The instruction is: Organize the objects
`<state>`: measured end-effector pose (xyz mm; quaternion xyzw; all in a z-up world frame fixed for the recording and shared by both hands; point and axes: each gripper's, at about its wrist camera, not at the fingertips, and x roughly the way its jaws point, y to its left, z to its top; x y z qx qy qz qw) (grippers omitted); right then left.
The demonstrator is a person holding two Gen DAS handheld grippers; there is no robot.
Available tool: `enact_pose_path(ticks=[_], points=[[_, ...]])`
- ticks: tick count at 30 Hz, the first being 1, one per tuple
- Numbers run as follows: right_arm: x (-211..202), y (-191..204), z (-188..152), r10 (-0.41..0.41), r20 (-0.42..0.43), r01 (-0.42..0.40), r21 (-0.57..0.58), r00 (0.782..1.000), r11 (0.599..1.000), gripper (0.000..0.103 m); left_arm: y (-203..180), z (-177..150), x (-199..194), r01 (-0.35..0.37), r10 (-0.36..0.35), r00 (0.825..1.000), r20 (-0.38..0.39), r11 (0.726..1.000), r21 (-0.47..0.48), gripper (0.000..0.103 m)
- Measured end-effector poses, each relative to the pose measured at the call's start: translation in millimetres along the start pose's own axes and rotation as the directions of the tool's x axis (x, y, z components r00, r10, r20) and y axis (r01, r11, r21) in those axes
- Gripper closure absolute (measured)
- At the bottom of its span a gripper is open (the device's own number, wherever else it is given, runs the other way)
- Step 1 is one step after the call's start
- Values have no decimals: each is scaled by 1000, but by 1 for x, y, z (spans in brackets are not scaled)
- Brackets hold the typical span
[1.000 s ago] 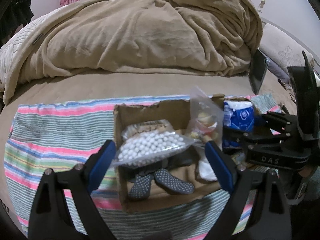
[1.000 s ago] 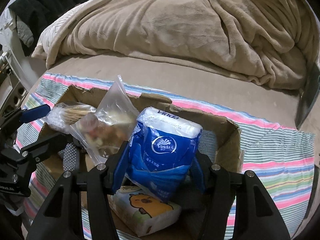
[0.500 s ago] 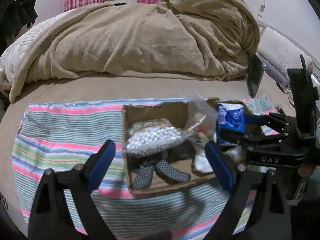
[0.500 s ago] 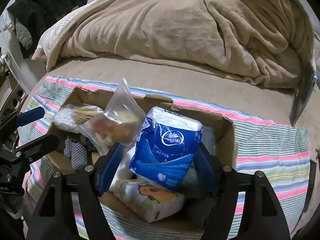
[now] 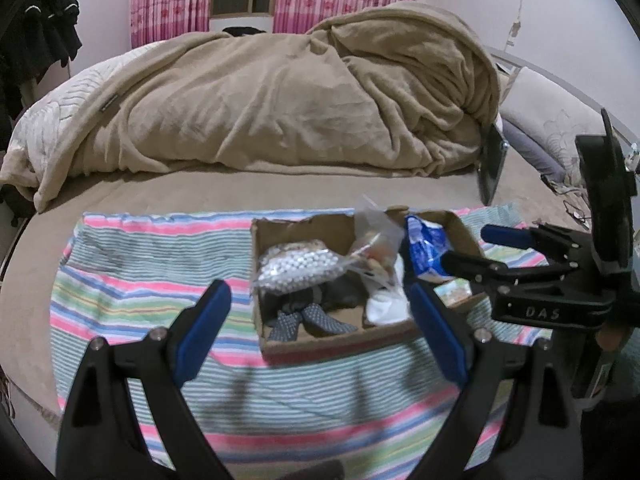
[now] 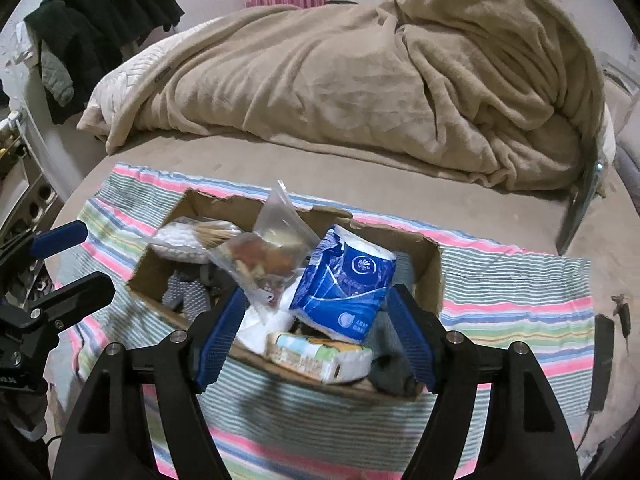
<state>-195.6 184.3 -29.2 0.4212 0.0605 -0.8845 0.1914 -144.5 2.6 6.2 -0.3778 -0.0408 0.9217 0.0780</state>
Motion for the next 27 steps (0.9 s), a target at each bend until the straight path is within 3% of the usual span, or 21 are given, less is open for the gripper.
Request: enact_pose_path(ticks=[27], points=[[-105, 29, -43, -29, 107, 29, -6, 994, 1000, 26, -19, -40, -98, 17, -17, 997, 71, 1000, 4, 11]])
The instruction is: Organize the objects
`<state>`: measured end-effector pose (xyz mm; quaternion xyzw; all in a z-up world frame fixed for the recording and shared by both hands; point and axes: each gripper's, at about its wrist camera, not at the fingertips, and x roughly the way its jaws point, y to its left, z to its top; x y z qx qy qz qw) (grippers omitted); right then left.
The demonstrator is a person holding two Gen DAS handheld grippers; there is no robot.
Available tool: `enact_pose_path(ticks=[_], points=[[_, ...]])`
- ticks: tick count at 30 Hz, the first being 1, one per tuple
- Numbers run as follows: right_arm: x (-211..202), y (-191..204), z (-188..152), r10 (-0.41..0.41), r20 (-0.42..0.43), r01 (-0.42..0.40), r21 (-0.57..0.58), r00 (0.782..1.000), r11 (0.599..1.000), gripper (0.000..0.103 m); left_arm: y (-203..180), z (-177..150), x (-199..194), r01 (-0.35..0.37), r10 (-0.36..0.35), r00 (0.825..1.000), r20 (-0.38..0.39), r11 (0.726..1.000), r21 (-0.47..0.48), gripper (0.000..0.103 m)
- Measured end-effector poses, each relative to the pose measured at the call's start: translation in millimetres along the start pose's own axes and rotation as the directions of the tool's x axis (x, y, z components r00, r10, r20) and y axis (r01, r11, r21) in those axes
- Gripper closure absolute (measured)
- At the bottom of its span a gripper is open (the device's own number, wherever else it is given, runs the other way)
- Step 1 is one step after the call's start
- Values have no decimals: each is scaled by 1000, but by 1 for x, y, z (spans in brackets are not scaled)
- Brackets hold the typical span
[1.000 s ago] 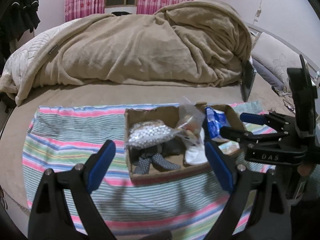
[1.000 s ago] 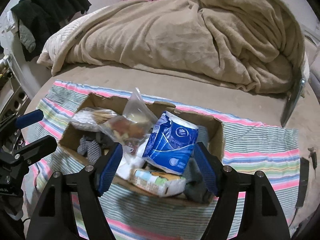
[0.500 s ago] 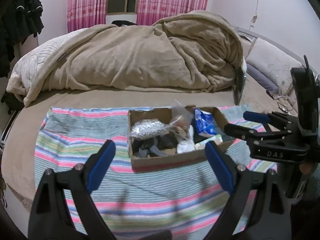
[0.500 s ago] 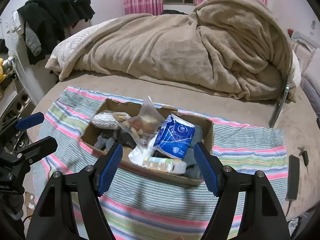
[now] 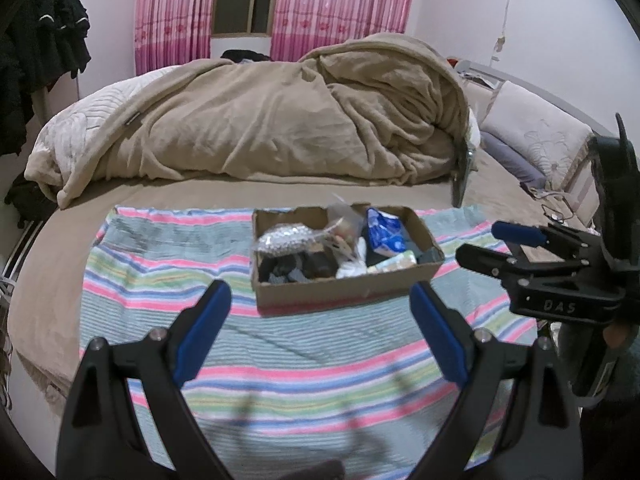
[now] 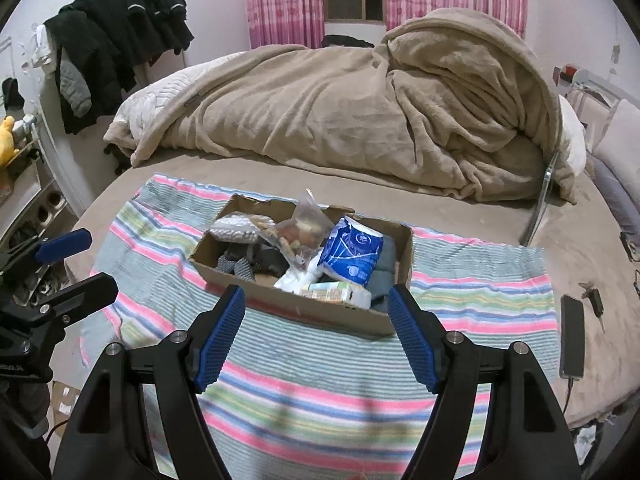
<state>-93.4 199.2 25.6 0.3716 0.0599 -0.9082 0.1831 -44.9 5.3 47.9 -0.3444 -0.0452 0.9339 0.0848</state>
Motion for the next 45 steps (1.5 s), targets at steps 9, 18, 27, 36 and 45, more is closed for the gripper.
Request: enact_pose_path(ticks=[9, 18, 27, 36, 45], points=[[-27, 9, -18, -3, 20, 3, 0, 1000, 1000, 26, -9, -16, -25, 4, -4, 1000, 13, 1000, 11, 11], [-49, 14, -40, -13, 30, 13, 5, 999, 1000, 26, -16, -37, -49, 19, -19, 1000, 20, 1000, 11, 11], [-65, 20, -68, -19, 34, 19, 20, 999, 1000, 26, -21, -63, -61, 30, -30, 1000, -4, 1000, 5, 11], [-68, 22, -77, -16, 30, 15, 23, 999, 1000, 26, -23, -71, -59, 30, -30, 999, -43, 999, -14, 11], [-68, 22, -79, -14, 27, 14, 28, 1000, 1000, 26, -24, -67, -56, 21, -21, 999, -42, 1000, -1, 11]])
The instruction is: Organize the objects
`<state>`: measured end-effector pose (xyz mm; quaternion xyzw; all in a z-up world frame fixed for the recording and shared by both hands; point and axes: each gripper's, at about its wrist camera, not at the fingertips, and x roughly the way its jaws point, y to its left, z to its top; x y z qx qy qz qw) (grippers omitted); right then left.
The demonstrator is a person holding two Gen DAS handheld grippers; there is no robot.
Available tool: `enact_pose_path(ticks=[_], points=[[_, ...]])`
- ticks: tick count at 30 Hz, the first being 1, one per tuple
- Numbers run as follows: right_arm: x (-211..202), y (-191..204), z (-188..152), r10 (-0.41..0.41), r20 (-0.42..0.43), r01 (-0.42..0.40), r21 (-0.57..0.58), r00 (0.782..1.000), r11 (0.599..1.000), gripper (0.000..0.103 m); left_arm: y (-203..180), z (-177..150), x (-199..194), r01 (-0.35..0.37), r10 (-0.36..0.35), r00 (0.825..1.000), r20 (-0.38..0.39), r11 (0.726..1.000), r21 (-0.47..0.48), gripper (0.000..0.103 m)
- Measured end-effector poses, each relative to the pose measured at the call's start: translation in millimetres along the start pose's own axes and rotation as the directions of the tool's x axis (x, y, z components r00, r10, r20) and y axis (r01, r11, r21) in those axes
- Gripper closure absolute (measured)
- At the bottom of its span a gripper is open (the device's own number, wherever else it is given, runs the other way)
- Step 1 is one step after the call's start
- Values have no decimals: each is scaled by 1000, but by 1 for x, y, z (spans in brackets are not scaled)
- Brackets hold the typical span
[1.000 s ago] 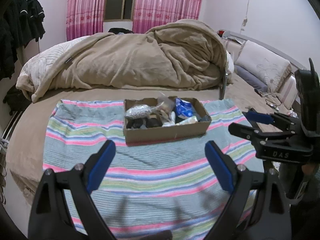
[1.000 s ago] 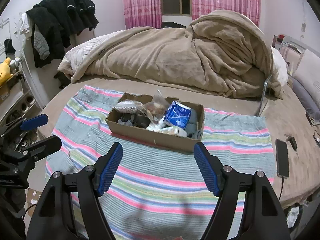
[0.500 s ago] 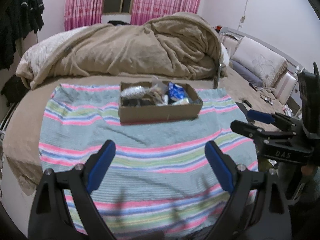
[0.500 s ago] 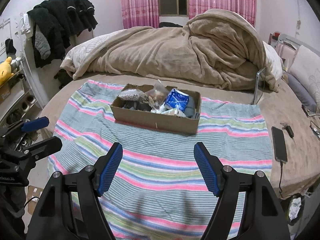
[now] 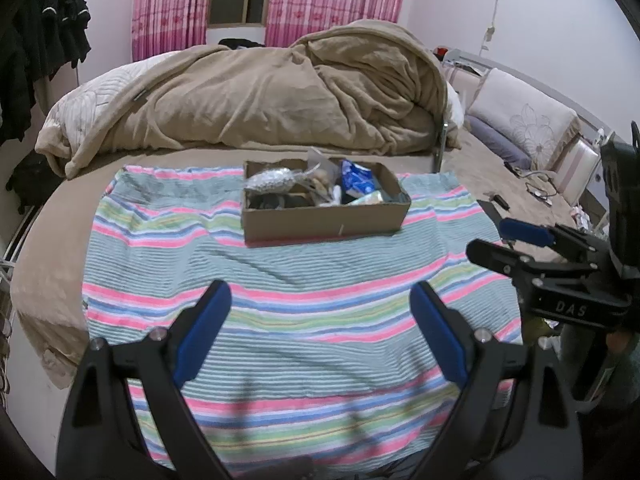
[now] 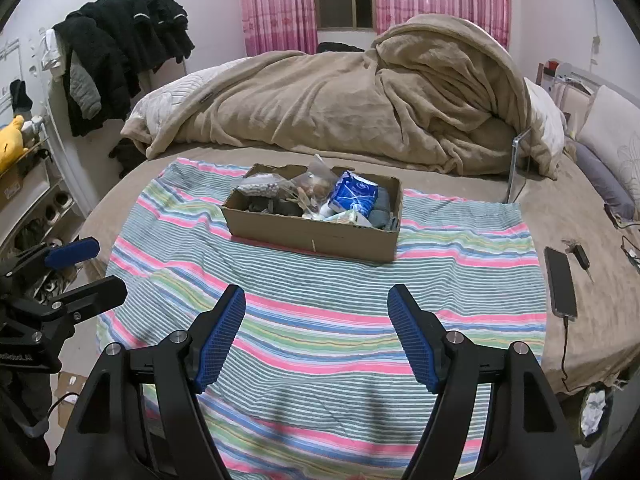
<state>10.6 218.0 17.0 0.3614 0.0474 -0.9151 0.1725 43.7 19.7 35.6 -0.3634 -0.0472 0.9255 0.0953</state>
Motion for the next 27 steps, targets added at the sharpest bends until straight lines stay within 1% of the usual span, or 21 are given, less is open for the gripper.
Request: enact_pose_path(ticks=[27], points=[[9, -7, 3, 2, -11, -2, 7, 1000, 1000, 26, 0, 2, 7, 0, 0, 1000, 0, 1000, 12, 11]])
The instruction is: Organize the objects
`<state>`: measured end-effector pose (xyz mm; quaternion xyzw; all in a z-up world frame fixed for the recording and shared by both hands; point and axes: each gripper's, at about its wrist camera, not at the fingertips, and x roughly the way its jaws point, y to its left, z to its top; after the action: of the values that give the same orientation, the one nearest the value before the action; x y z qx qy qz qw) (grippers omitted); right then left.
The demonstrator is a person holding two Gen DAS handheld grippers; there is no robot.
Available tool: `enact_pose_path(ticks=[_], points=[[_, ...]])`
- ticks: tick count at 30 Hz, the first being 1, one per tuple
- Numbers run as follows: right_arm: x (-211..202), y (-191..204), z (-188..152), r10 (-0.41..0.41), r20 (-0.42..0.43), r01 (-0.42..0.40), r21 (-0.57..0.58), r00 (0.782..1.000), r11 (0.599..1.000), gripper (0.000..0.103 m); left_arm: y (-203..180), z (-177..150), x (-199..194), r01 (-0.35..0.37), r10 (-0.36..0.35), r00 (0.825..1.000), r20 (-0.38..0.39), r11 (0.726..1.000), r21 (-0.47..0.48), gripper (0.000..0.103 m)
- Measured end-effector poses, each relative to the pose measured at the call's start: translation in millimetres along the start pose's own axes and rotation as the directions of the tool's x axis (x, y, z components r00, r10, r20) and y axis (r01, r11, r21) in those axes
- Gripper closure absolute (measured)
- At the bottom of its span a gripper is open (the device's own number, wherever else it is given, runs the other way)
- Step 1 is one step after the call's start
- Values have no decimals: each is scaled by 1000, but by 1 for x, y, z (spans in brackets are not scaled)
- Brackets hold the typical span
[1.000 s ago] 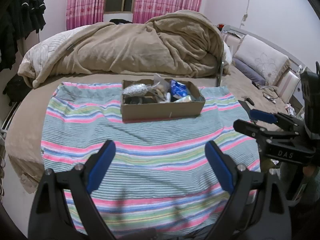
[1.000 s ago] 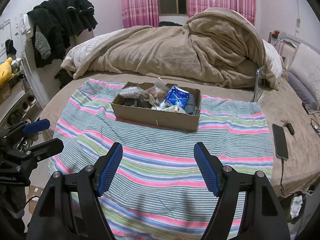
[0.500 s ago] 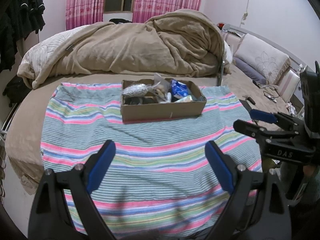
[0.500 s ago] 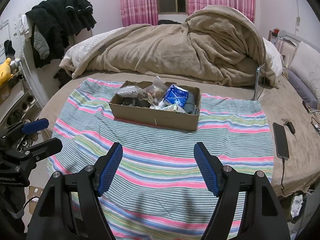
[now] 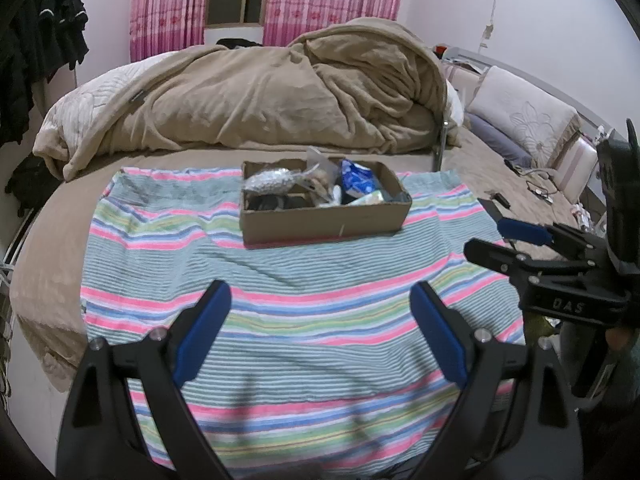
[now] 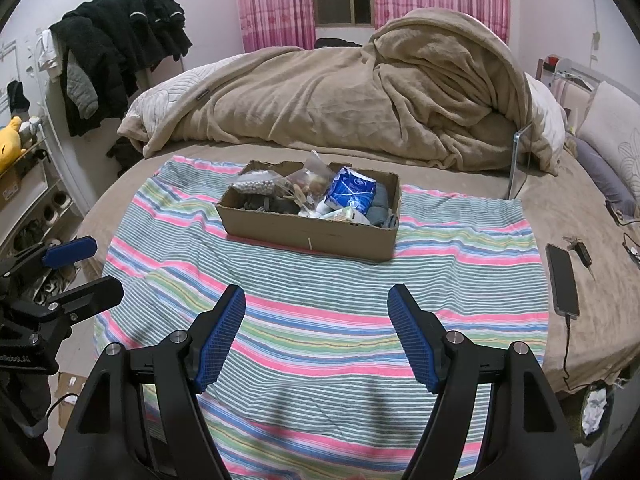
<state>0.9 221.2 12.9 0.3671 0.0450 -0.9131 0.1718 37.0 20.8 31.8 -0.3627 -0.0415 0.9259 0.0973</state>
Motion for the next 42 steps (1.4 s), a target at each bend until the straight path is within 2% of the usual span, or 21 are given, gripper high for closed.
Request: enact_pose_path(ticks=[42], points=[[7, -7, 2, -5, -1, 5, 6, 1000, 1000, 26, 3, 0, 4, -3, 3, 1000, -10, 1000, -8, 11]])
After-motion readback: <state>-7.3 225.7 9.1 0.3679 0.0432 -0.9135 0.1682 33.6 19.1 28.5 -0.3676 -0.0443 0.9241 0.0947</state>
